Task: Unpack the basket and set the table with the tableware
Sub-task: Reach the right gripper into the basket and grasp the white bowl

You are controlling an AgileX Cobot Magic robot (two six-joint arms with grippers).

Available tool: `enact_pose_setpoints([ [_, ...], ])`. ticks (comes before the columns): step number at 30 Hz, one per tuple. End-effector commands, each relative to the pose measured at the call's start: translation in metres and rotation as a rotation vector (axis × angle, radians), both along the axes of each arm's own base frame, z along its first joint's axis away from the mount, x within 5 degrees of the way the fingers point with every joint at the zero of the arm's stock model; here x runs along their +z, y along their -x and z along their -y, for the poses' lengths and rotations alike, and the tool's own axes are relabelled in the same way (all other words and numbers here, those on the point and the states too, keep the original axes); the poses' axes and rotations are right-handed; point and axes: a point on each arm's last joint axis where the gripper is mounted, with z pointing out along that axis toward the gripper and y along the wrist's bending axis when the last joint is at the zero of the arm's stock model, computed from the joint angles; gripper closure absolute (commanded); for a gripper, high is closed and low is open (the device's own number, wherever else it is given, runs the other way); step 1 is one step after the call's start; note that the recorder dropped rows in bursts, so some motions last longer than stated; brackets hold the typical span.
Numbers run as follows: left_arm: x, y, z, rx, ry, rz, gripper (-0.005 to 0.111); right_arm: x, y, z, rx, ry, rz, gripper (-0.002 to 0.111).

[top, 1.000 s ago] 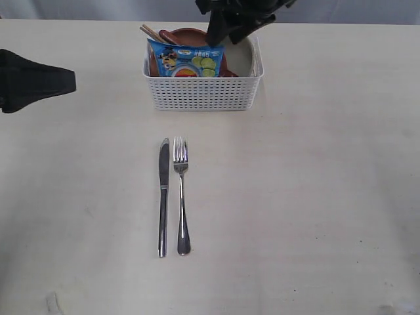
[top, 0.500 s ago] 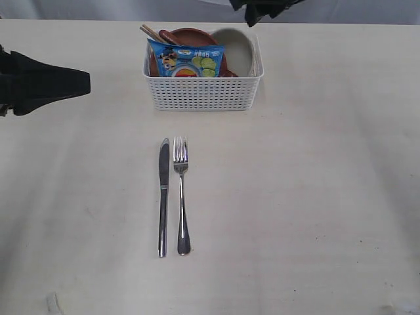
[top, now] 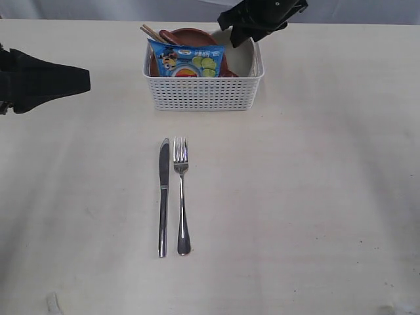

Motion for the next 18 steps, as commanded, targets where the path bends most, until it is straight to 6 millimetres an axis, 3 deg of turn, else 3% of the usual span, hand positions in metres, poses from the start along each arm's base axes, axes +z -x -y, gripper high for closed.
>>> enact_pose_setpoints([
  [1, -0.001, -0.001, -0.001, 0.017, -0.002, -0.003, 0.07, -0.013, -0.006, 0.0, -0.001, 0.037, 0.018, 0.06],
  [5, -0.001, -0.001, -0.001, 0.017, -0.002, -0.003, 0.07, -0.018, -0.006, -0.002, -0.001, 0.037, 0.014, 0.062],
  [6, -0.001, -0.001, -0.001, 0.017, -0.002, -0.003, 0.07, -0.019, -0.006, -0.004, 0.006, 0.038, 0.018, 0.067],
  [10, -0.001, -0.001, -0.001, 0.018, -0.001, -0.005, 0.07, -0.018, -0.005, -0.012, 0.032, 0.056, 0.059, 0.107],
  [14, -0.002, 0.0, -0.001, 0.019, 0.004, -0.021, 0.07, -0.018, -0.004, -0.019, 0.049, 0.152, 0.115, 0.109],
  [18, -0.002, 0.0, -0.001, 0.02, 0.006, -0.026, 0.07, -0.001, -0.008, -0.017, -0.002, 0.214, 0.166, 0.109],
])
